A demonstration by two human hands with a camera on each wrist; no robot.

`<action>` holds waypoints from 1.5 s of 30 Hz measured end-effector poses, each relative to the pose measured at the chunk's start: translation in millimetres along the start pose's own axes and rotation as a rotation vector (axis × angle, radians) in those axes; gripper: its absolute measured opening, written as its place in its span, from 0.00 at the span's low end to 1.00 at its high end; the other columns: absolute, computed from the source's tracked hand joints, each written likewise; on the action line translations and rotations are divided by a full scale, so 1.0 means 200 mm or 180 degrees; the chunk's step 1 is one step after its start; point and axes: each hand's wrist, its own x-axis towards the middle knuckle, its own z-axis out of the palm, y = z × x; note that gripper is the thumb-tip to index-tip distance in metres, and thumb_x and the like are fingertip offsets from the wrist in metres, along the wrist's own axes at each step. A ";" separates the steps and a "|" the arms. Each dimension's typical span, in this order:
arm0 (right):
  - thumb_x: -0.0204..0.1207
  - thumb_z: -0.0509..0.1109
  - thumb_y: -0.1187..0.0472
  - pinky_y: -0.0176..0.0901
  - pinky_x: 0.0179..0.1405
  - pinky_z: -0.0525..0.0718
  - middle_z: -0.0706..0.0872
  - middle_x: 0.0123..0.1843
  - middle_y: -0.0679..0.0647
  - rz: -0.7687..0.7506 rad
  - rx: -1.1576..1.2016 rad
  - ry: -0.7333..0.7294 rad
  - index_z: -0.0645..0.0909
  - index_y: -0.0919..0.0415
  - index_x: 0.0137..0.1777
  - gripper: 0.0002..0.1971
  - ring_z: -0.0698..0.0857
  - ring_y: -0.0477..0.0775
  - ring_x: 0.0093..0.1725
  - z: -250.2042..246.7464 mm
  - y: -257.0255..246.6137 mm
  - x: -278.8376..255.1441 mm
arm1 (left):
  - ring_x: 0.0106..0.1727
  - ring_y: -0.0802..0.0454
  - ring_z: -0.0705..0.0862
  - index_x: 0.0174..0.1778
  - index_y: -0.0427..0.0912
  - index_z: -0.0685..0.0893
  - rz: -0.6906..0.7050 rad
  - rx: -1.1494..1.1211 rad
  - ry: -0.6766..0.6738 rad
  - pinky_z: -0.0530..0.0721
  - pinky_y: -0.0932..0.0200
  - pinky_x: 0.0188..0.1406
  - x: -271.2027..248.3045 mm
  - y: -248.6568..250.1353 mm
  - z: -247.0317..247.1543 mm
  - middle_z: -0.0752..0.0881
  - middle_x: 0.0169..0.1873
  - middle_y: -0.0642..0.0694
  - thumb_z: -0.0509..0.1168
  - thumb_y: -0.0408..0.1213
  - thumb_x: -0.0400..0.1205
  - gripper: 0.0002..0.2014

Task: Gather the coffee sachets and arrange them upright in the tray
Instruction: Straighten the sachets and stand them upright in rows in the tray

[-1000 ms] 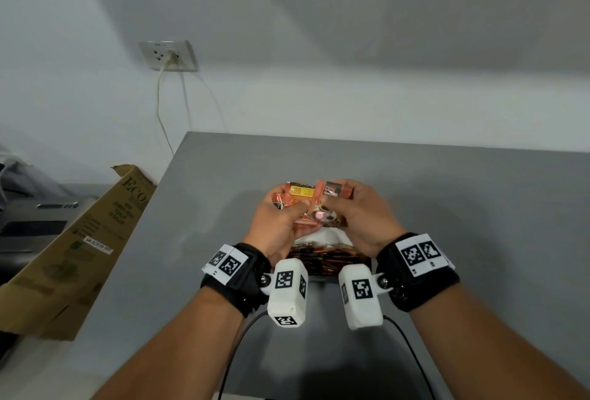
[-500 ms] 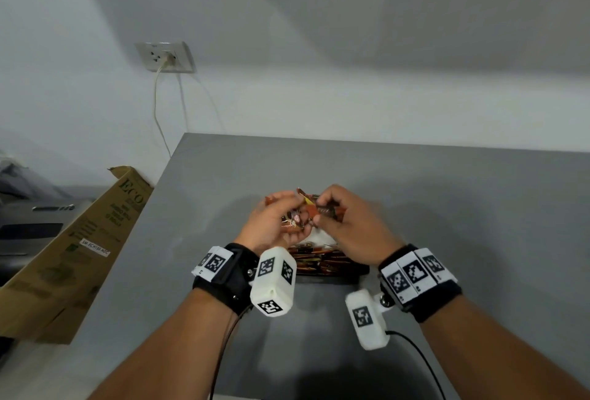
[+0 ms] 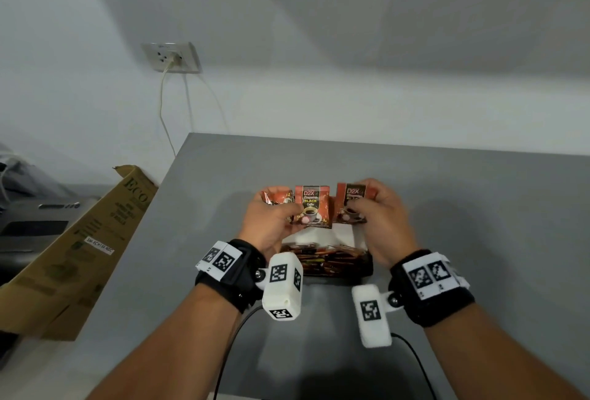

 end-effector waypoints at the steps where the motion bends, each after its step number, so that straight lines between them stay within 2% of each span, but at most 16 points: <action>1: 0.77 0.64 0.78 0.49 0.41 0.86 0.91 0.45 0.60 0.0366 0.0472 -0.0049 0.85 0.63 0.49 0.13 0.88 0.56 0.43 0.01 -0.01 0.01 | 0.41 0.39 0.91 0.56 0.40 0.79 0.0085 0.0010 0.0011 0.90 0.51 0.33 -0.01 0.00 0.01 0.89 0.48 0.34 0.69 0.14 0.74 0.20; 3: 0.80 0.66 0.73 0.45 0.37 0.81 0.91 0.46 0.58 0.0743 0.0299 -0.0278 0.86 0.61 0.56 0.11 0.86 0.55 0.42 0.05 0.00 0.02 | 0.41 0.40 0.90 0.57 0.40 0.78 0.0179 0.0064 -0.0111 0.89 0.53 0.32 -0.02 -0.02 0.04 0.87 0.48 0.34 0.69 0.13 0.75 0.21; 6: 0.82 0.66 0.67 0.37 0.35 0.76 0.91 0.39 0.45 0.0775 -0.0340 -0.0382 0.88 0.52 0.49 0.11 0.85 0.44 0.37 0.09 0.03 0.01 | 0.39 0.44 0.90 0.57 0.40 0.79 0.0139 0.0082 -0.0302 0.90 0.52 0.35 -0.04 -0.03 0.06 0.87 0.46 0.36 0.67 0.15 0.77 0.18; 9: 0.85 0.64 0.67 0.36 0.36 0.82 0.92 0.41 0.48 0.0796 -0.0015 -0.0244 0.87 0.55 0.52 0.10 0.89 0.44 0.38 0.09 0.00 0.02 | 0.43 0.38 0.89 0.62 0.36 0.80 -0.0134 -0.0203 -0.0449 0.91 0.41 0.46 -0.04 -0.01 0.04 0.87 0.49 0.33 0.55 0.18 0.81 0.18; 11: 0.86 0.63 0.68 0.35 0.31 0.83 0.91 0.42 0.52 0.0803 0.0348 -0.0243 0.84 0.59 0.58 0.10 0.88 0.45 0.35 0.07 -0.02 0.03 | 0.43 0.35 0.89 0.66 0.34 0.78 -0.0230 -0.0244 -0.0548 0.91 0.37 0.47 -0.04 0.00 0.02 0.87 0.49 0.31 0.52 0.16 0.81 0.20; 14: 0.86 0.64 0.68 0.38 0.35 0.83 0.91 0.48 0.56 0.0768 -0.0057 -0.0666 0.84 0.60 0.63 0.11 0.88 0.47 0.39 0.04 -0.04 0.06 | 0.42 0.38 0.91 0.67 0.36 0.77 -0.0105 0.0155 -0.0728 0.92 0.39 0.44 -0.05 -0.01 0.01 0.85 0.54 0.32 0.59 0.13 0.81 0.21; 17: 0.86 0.64 0.67 0.42 0.39 0.84 0.92 0.48 0.55 0.0912 -0.0552 -0.1054 0.86 0.59 0.60 0.10 0.87 0.49 0.40 0.04 -0.03 0.05 | 0.42 0.38 0.92 0.65 0.36 0.78 -0.0024 0.0461 -0.0796 0.92 0.40 0.42 -0.05 -0.02 0.01 0.86 0.56 0.31 0.65 0.14 0.79 0.21; 20: 0.86 0.63 0.66 0.43 0.37 0.80 0.92 0.44 0.52 0.0851 -0.0514 -0.0754 0.87 0.55 0.55 0.11 0.85 0.48 0.38 0.05 -0.01 0.04 | 0.40 0.44 0.91 0.64 0.36 0.78 0.0023 0.0539 -0.0734 0.92 0.45 0.42 -0.04 -0.02 -0.01 0.87 0.51 0.34 0.71 0.19 0.78 0.20; 23: 0.86 0.62 0.68 0.42 0.33 0.78 0.90 0.43 0.56 0.0953 0.0179 -0.0251 0.86 0.57 0.54 0.11 0.82 0.49 0.35 0.06 0.03 0.04 | 0.41 0.45 0.91 0.63 0.39 0.77 0.0086 0.0349 -0.0551 0.91 0.48 0.42 -0.03 -0.03 -0.02 0.88 0.48 0.36 0.70 0.19 0.78 0.21; 28: 0.86 0.62 0.69 0.43 0.32 0.80 0.92 0.45 0.58 0.1179 0.0329 -0.0625 0.87 0.60 0.57 0.12 0.85 0.52 0.36 0.07 0.06 -0.05 | 0.41 0.44 0.89 0.56 0.42 0.78 0.0495 0.0501 -0.0095 0.90 0.49 0.38 0.01 -0.01 -0.02 0.85 0.49 0.36 0.69 0.18 0.78 0.17; 31: 0.87 0.62 0.68 0.44 0.39 0.80 0.92 0.46 0.57 0.1101 0.0244 -0.0476 0.87 0.58 0.56 0.11 0.86 0.50 0.37 0.04 0.05 -0.01 | 0.34 0.52 0.89 0.56 0.41 0.80 0.0684 0.0923 -0.0107 0.88 0.54 0.32 0.01 0.01 -0.03 0.86 0.45 0.38 0.70 0.19 0.78 0.16; 33: 0.87 0.63 0.67 0.49 0.47 0.83 0.92 0.52 0.63 0.1138 0.0291 -0.0590 0.87 0.61 0.59 0.11 0.87 0.56 0.45 0.04 0.05 0.01 | 0.36 0.48 0.89 0.54 0.43 0.82 0.0727 0.1131 -0.0158 0.91 0.46 0.36 0.01 0.00 -0.02 0.87 0.45 0.35 0.72 0.21 0.76 0.16; 35: 0.87 0.63 0.68 0.49 0.46 0.85 0.92 0.52 0.62 0.1179 0.0195 -0.0622 0.87 0.60 0.58 0.11 0.87 0.57 0.46 0.07 0.06 0.00 | 0.40 0.43 0.87 0.55 0.44 0.82 0.0614 0.1140 -0.0191 0.91 0.37 0.44 -0.01 -0.02 0.01 0.88 0.49 0.31 0.72 0.23 0.77 0.15; 40: 0.87 0.61 0.69 0.43 0.33 0.77 0.86 0.43 0.59 0.1144 0.0483 -0.0094 0.84 0.62 0.51 0.10 0.81 0.50 0.33 0.06 0.06 0.03 | 0.39 0.42 0.90 0.57 0.35 0.77 -0.0035 0.0328 -0.0498 0.92 0.41 0.43 -0.02 -0.01 0.00 0.86 0.48 0.36 0.54 0.18 0.82 0.14; 42: 0.87 0.62 0.68 0.43 0.31 0.77 0.85 0.45 0.61 0.1176 0.0623 -0.0052 0.83 0.64 0.53 0.08 0.82 0.51 0.33 0.03 0.05 0.05 | 0.39 0.44 0.90 0.57 0.34 0.79 0.0023 0.0540 -0.0490 0.92 0.43 0.44 -0.01 -0.01 -0.03 0.87 0.49 0.37 0.58 0.17 0.82 0.13; 45: 0.86 0.61 0.68 0.43 0.32 0.76 0.89 0.43 0.60 0.1206 0.0626 -0.0347 0.84 0.64 0.56 0.09 0.83 0.52 0.35 0.01 0.02 0.06 | 0.42 0.38 0.91 0.56 0.42 0.79 0.0257 0.0961 -0.0346 0.91 0.43 0.42 0.00 -0.02 -0.05 0.88 0.53 0.33 0.71 0.19 0.76 0.18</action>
